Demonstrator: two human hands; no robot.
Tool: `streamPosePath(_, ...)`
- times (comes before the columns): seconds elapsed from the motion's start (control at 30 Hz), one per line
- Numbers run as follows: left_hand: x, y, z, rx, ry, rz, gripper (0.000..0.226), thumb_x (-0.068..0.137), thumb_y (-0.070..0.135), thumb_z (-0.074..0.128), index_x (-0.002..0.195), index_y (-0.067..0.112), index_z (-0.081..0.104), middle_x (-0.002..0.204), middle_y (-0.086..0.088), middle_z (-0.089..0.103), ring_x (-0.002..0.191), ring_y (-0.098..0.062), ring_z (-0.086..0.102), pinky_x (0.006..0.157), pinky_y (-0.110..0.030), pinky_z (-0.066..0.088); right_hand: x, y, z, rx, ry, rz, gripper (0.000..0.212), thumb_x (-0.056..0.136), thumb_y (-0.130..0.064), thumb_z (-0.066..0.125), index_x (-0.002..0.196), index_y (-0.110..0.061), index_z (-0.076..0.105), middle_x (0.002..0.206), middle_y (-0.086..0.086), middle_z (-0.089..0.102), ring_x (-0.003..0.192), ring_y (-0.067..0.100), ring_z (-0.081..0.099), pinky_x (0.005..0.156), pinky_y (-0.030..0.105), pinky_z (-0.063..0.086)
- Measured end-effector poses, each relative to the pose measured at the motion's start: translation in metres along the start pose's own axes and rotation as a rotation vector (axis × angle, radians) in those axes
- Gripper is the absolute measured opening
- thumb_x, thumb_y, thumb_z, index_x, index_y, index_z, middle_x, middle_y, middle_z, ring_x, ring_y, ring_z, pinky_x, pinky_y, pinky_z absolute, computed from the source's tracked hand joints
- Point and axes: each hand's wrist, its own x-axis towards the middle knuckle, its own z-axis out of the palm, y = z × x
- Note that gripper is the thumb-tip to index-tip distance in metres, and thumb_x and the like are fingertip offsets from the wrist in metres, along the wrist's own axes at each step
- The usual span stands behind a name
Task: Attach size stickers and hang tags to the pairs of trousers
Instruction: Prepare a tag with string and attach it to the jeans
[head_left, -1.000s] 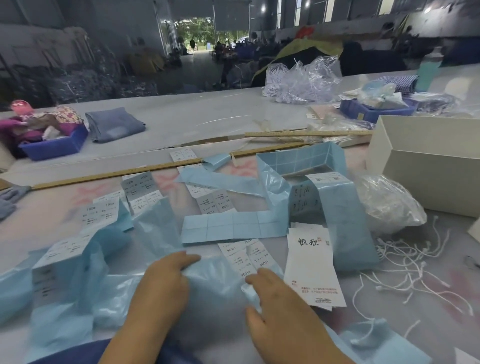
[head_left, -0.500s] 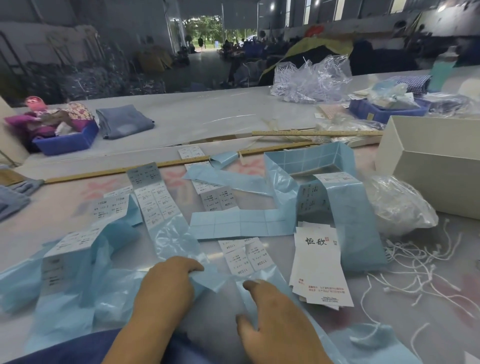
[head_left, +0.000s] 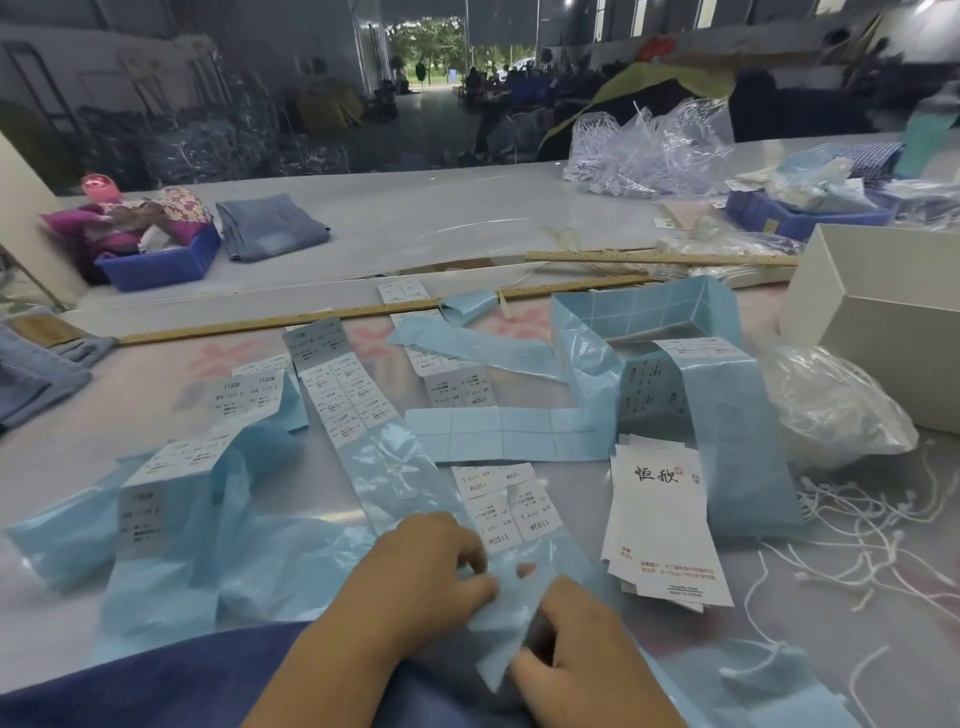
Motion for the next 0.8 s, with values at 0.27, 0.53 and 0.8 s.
streamPosePath(0.27,0.005,0.002,0.007,0.070,0.028,-0.083,0.022,0.086,0.021,0.053,0.099,0.036,0.063,0.108,0.010,0.056,0.107,-0.015,0.051,0.095,-0.030,0.044,0.005,-0.007,0.005,-0.406,0.075,-0.140,0.045,0.090,-0.049,0.048,0.132,-0.038,0.039,0.140,-0.026,0.031,0.118,0.007,0.043,0.098,0.022,0.036)
streamPosePath(0.53,0.058,0.023,0.002,-0.123,0.060,-0.176,0.027,0.092,0.038,0.052,0.113,0.023,0.060,0.115,0.000,0.063,0.101,-0.021,0.059,0.084,-0.032,0.049,0.010,0.000,0.014,-0.599,-0.054,-0.159,0.040,0.087,-0.046,0.041,0.122,-0.028,0.049,0.137,-0.013,0.035,0.119,0.018,0.033,0.100,0.028,0.033)
streamPosePath(0.8,0.084,0.025,0.027,-0.051,0.262,-0.213,0.016,0.096,0.033,0.049,0.103,0.019,0.050,0.105,-0.002,0.062,0.090,-0.023,0.055,0.070,-0.032,0.041,0.007,-0.001,0.006,-0.271,-0.077,-0.203,0.036,0.085,-0.040,0.050,0.119,-0.029,0.057,0.126,-0.017,0.045,0.114,0.001,0.046,0.093,0.011,0.035)
